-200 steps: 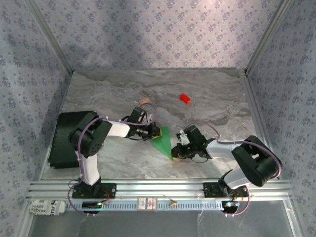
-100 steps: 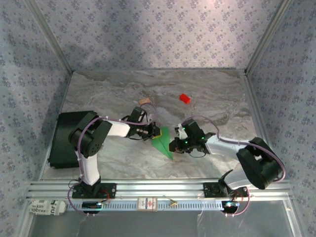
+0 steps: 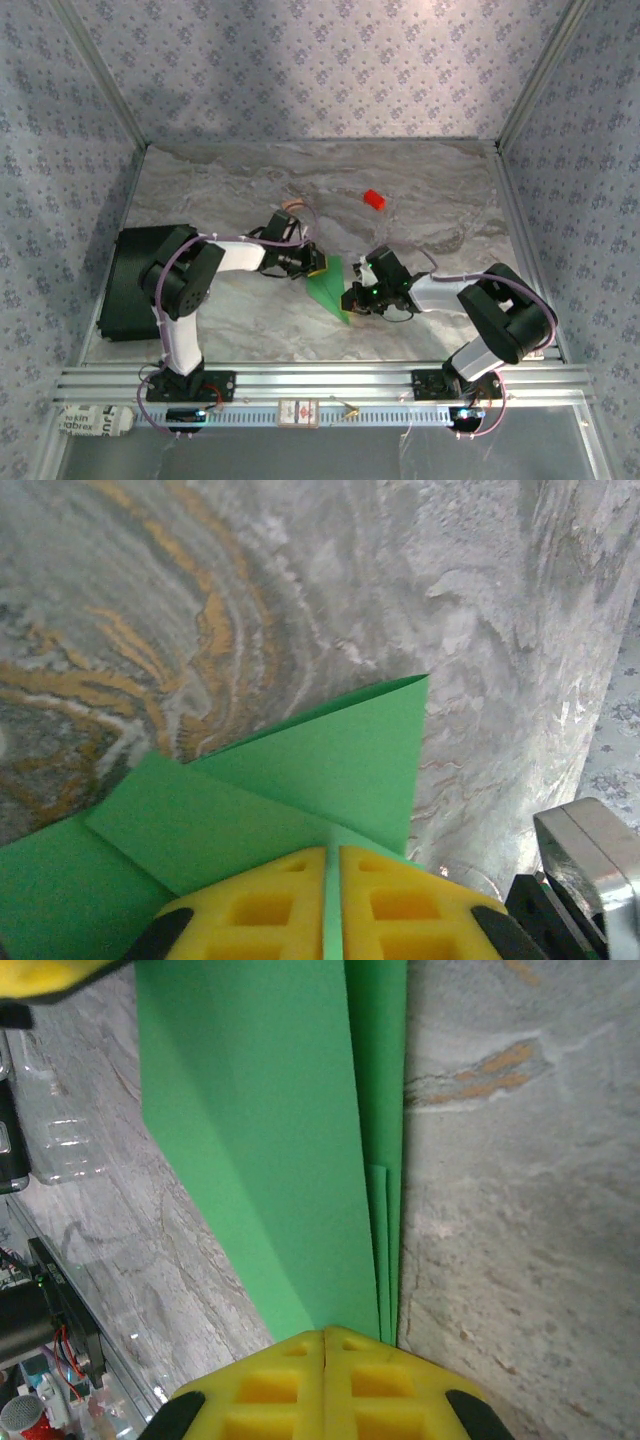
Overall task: Fold a paper plane with a square sheet of paper (pick it up from the middle)
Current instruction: Fourth fold the wing at the center of the table.
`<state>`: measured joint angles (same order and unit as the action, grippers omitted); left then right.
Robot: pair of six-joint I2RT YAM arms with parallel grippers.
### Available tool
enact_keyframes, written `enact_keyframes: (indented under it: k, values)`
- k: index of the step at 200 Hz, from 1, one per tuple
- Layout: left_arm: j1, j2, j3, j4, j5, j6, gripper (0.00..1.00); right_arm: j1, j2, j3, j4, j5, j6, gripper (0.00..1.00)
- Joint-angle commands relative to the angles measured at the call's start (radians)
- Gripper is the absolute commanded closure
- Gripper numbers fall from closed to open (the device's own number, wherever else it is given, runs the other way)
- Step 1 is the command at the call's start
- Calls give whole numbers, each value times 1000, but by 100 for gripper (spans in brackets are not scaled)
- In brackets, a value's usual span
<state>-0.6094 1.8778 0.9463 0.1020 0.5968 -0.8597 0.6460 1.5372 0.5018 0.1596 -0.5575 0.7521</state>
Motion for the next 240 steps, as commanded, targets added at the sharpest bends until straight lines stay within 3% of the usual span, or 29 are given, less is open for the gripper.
enact_keyframes:
  k: [1,38,89,159,240]
  values:
    - [-30,-91,51,-104,-30,53,88,7,43,-32,-103,81,8,100]
    - [-89,-129,-7,-77,-27,19,100,7,44,-31,-104,91,10,100]
    - [-159,-73,-95,70,7,-80,100,6,43,-37,-105,91,10,100]
    - [-169,-31,-127,86,31,-61,100,5,50,-45,-97,86,4,100]
    - [-140,-24,-137,14,-115,4,100,6,66,-57,-90,87,1,100]
